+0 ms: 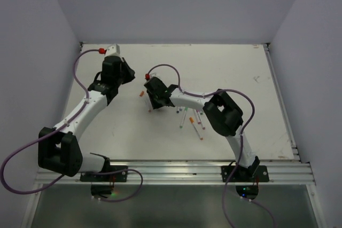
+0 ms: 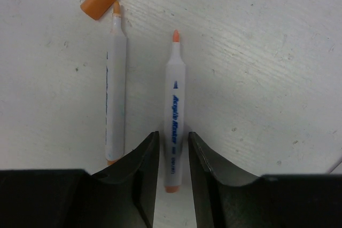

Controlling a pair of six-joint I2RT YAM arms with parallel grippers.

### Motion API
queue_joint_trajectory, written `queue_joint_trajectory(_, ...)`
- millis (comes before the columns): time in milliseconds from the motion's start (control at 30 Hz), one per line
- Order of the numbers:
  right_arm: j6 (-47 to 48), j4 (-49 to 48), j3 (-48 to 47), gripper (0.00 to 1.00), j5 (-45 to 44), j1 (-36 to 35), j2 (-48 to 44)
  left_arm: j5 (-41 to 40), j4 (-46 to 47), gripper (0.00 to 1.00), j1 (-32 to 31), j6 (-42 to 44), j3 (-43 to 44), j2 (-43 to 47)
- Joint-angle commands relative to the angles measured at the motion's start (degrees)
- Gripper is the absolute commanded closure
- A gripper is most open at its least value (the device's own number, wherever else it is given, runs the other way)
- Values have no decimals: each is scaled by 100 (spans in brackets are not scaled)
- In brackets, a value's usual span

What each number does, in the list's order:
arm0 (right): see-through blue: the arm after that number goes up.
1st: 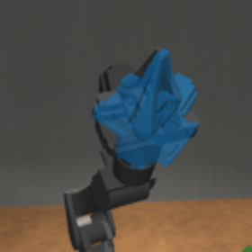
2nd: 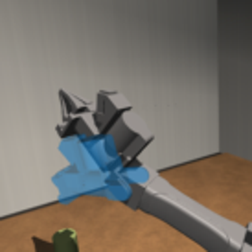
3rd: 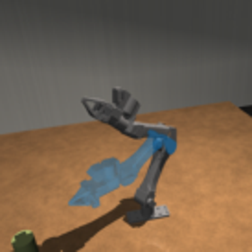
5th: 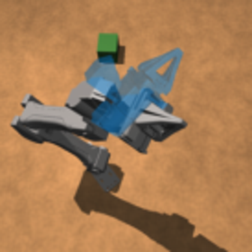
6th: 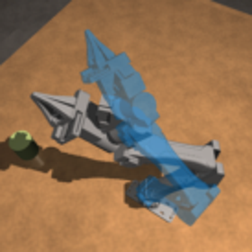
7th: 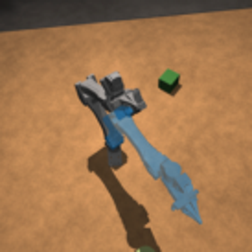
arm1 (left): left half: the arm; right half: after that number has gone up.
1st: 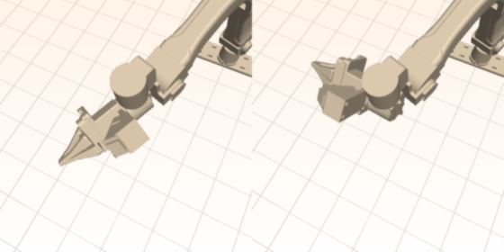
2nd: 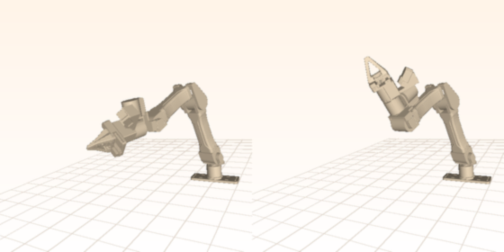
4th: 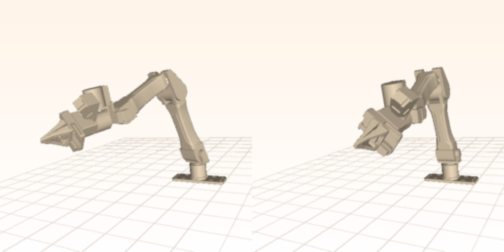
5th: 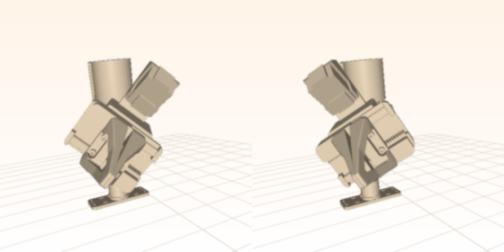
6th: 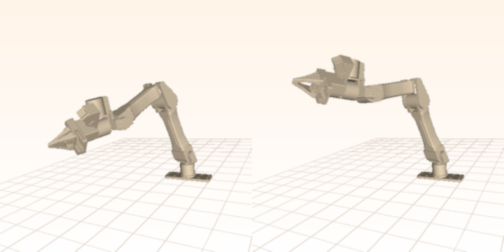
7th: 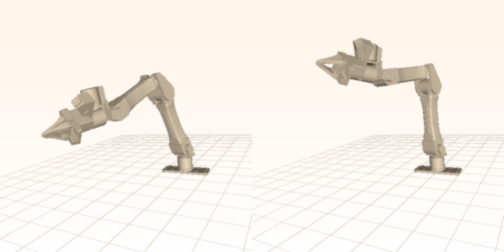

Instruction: Open the pen caps

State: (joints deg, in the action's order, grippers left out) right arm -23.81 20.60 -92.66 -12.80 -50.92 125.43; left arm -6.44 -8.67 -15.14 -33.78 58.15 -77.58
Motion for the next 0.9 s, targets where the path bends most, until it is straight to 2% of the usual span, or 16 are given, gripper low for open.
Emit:
queue_joint_trajectory(0,-80,278,-138,66,-92,38,96,-16,102,100,55,109,-49,85)
queue_joint_trajectory(200,-97,287,-112,57,-83,47,-18,2,146,100,55,91,-23,50)
queue_joint_trajectory(367,-71,322,55,41,-170,64,-456,169,181,100,55,21,91,-152)
queue_joint_trajectory(533,131,541,318,22,-539,73,-1334,397,260,100,55,-120,266,-590)
queue_joint_trajectory(700,315,612,984,13,-1145,91,-2196,739,330,100,46,-225,741,-1389)
queue_joint_trajectory(867,333,559,1776,12,-1523,134,-3136,793,304,100,37,-234,1172,-2163)
